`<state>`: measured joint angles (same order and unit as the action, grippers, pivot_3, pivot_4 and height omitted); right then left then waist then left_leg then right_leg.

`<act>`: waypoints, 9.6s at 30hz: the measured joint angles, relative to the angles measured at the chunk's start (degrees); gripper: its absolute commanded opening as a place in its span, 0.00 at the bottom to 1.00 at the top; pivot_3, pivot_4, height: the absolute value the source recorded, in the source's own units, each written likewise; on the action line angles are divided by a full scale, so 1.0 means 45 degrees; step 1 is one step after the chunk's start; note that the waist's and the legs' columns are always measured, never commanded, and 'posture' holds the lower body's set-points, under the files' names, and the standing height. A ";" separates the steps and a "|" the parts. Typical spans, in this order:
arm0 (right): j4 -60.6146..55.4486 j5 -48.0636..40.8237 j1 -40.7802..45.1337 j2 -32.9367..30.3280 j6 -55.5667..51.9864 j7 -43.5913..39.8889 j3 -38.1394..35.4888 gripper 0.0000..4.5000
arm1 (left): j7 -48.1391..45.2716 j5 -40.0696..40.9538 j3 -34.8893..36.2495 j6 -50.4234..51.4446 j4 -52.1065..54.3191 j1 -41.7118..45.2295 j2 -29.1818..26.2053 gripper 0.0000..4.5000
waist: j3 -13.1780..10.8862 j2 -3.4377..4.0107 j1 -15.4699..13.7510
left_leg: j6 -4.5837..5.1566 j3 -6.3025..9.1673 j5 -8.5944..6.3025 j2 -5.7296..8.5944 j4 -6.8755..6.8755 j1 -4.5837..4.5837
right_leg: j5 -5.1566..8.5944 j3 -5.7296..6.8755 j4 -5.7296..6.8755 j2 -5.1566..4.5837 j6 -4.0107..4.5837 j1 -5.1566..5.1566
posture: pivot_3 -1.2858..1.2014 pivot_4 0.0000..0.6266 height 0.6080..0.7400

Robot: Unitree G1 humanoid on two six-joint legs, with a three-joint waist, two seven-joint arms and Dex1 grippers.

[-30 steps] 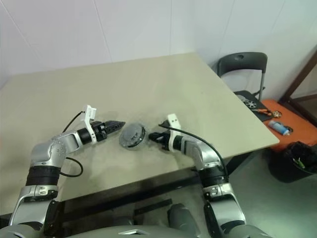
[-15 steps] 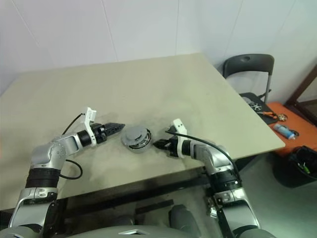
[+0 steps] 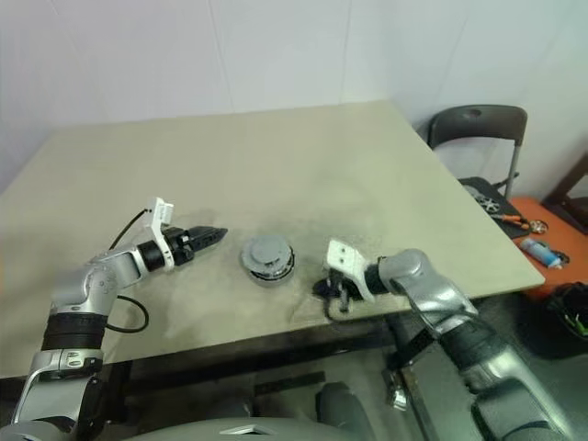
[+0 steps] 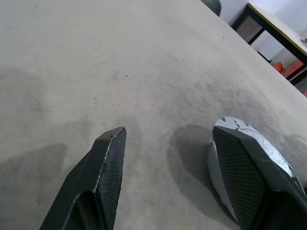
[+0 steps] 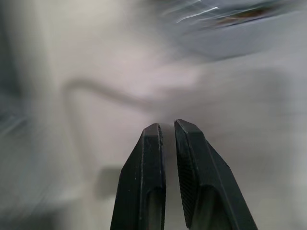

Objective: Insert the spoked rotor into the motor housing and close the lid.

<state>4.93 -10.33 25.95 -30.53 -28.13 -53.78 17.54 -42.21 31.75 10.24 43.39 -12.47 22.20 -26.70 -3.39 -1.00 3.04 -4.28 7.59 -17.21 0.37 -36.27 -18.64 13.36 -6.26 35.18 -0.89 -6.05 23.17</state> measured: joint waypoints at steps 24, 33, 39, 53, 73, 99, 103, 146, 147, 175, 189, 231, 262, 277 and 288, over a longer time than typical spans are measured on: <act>0.0478 -0.0256 0.1211 0.3606 -0.0989 0.2216 0.0268 0.99 | -0.0350 -0.0001 0.0002 0.0002 -0.0027 0.0042 -0.0543 0.68 | -0.0012 0.0026 -0.0042 | -0.0038 0.0038 0.0025 -0.0022 0.0010 -0.0159 | -0.0068 0.0031 0.0045 0.0021 0.0028 0.0165 | 0.52 0.00 1.00; 0.1200 0.0146 0.1473 0.4060 -0.0524 0.2379 0.0402 0.99 | -0.0607 -0.0020 0.0000 -0.0047 -0.0112 0.0026 -0.0965 0.68 | -0.0012 0.0027 0.0158 | -0.0040 0.0041 0.0027 -0.0022 -0.0005 -0.0156 | -0.0069 0.0031 0.0081 0.0024 0.0028 0.0171 | 0.52 0.00 1.00; 0.1818 0.0469 0.1713 0.4115 -0.0047 0.2507 0.0372 0.99 | -0.0592 -0.0021 -0.0066 -0.0047 -0.0062 -0.0184 -0.0961 0.68 | -0.0011 0.0025 0.0231 | -0.0040 0.0043 0.0027 -0.0021 -0.0002 -0.0157 | -0.0070 0.0030 0.0079 0.0021 0.0029 0.0173 | 0.52 0.00 1.00; 0.1914 0.0487 0.1456 0.4473 -0.0044 0.2241 0.0386 0.99 | -0.0533 -0.0009 -0.0066 -0.0018 0.0048 -0.0250 -0.0898 0.68 | -0.0007 0.0026 0.0235 | -0.0040 0.0044 0.0027 -0.0021 -0.0009 -0.0154 | -0.0070 0.0029 0.0090 0.0022 0.0029 0.0171 | 0.52 0.00 1.00; 0.1992 0.0703 0.1319 0.4418 0.0182 0.2270 0.0370 0.72 | -0.0498 -0.0005 -0.0065 0.0007 0.0054 -0.0255 -0.0799 0.68 | -0.0005 0.0025 0.0210 | -0.0041 0.0044 0.0028 -0.0019 -0.0060 -0.0154 | -0.0070 0.0030 0.0136 0.0021 0.0028 0.0163 | 0.52 0.00 1.00; -0.1086 0.0798 -0.0118 0.2579 -0.0549 0.2191 0.0812 0.72 | -0.0243 -0.0012 -0.0065 -0.0013 0.0058 -0.0410 -0.0514 0.68 | -0.0006 0.0026 0.0197 | -0.0039 0.0049 0.0025 -0.0014 -0.0179 -0.0132 | -0.0034 0.0032 0.0172 0.0029 -0.0013 0.0094 | 0.52 0.00 1.00; -0.1087 0.0843 -0.0191 0.2527 -0.0316 0.2144 0.0837 0.72 | -0.0226 -0.0010 -0.0057 0.0014 0.0147 -0.0560 -0.0529 0.68 | -0.0006 0.0025 0.0205 | -0.0039 0.0050 0.0025 -0.0014 -0.0178 -0.0126 | -0.0034 0.0032 0.0168 0.0028 -0.0014 0.0087 | 0.52 0.00 1.00; 0.1135 0.1146 0.0322 0.3501 0.1725 0.1233 0.0904 0.72 | 0.0060 0.0080 0.0037 0.0364 0.0957 -0.0924 -0.0576 0.68 | -0.0005 0.0024 0.0343 | -0.0038 0.0045 0.0024 -0.0026 -0.0130 0.0038 | -0.0005 0.0026 0.0169 0.0047 0.0021 -0.0022 | 0.52 0.00 1.00; 0.1210 0.1160 0.0349 0.3574 0.1737 0.1258 0.0900 0.72 | 0.0079 0.0101 0.0037 0.0399 0.1000 -0.0944 -0.0576 0.68 | -0.0005 0.0024 0.0392 | -0.0038 0.0045 0.0024 -0.0027 -0.0130 0.0040 | -0.0005 0.0026 0.0175 0.0047 0.0021 -0.0021 | 0.52 0.00 1.00; 0.1970 0.1497 0.0698 0.4101 0.2202 0.1031 0.0719 0.72 | 0.0280 0.0309 0.0071 0.0524 0.1232 -0.1028 -0.0562 0.68 | -0.0010 0.0030 0.0611 | -0.0039 0.0047 0.0024 -0.0029 0.0002 0.0041 | -0.0007 0.0023 0.0110 0.0045 0.0018 0.0010 | 0.52 0.00 1.00; 0.0037 0.1497 0.0210 0.3199 0.1042 0.0442 0.0925 0.72 | 0.0297 0.0310 0.0066 0.0520 0.1232 -0.1029 -0.0502 0.68 | -0.0012 0.0034 0.0533 | -0.0040 0.0046 0.0023 -0.0027 0.0037 -0.0009 | -0.0027 0.0031 0.0009 0.0025 -0.0019 0.0019 | 0.52 0.00 1.00; 0.0828 0.1680 0.0238 0.3645 0.2007 0.1112 0.0987 0.72 | 0.0309 0.0314 0.0114 0.0522 0.1154 -0.0925 -0.0556 0.68 | -0.0012 0.0032 0.0538 | -0.0040 0.0047 0.0026 -0.0030 0.0034 0.0016 | -0.0019 0.0027 0.0024 0.0035 0.0026 0.0005 | 0.52 0.00 1.00; 0.3072 0.1880 0.0778 0.4738 0.3616 0.1349 0.1074 0.72 | 0.0582 0.0334 0.0172 0.0599 0.1730 -0.1454 -0.0370 0.68 | 0.0008 0.0015 0.0962 | -0.0039 0.0054 0.0027 -0.0039 0.0019 0.0099 | -0.0021 0.0025 0.0088 0.0057 0.0048 -0.0034 | 0.52 0.00 1.00; 0.3420 0.1327 0.1496 0.4720 0.2252 0.0155 0.0421 0.72 | 0.0664 0.0334 0.0247 0.0597 0.1690 -0.1396 -0.0307 0.68 | 0.0004 0.0021 0.0887 | -0.0040 0.0056 0.0027 -0.0038 0.0030 0.0057 | -0.0024 0.0026 0.0058 0.0051 0.0047 -0.0004 | 0.52 0.00 1.00; 0.2451 0.1669 0.0493 0.4306 0.4468 0.0161 0.0592 0.72 | 0.0753 0.0334 0.0328 0.0596 0.1698 -0.1401 -0.0266 0.68 | -0.0012 0.0035 0.0715 | -0.0040 0.0053 0.0023 -0.0037 0.0064 -0.0014 | -0.0043 0.0028 0.0013 0.0043 -0.0007 0.0060 | 0.52 0.00 1.00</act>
<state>15.95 -2.82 28.17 -11.15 -8.02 -53.06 20.20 -38.82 33.26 11.72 46.08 -4.83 15.89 -27.90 -3.45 -0.84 6.25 -4.46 7.83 -17.10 0.21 -35.98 -18.70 13.17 -6.13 35.24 -0.70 -6.08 23.44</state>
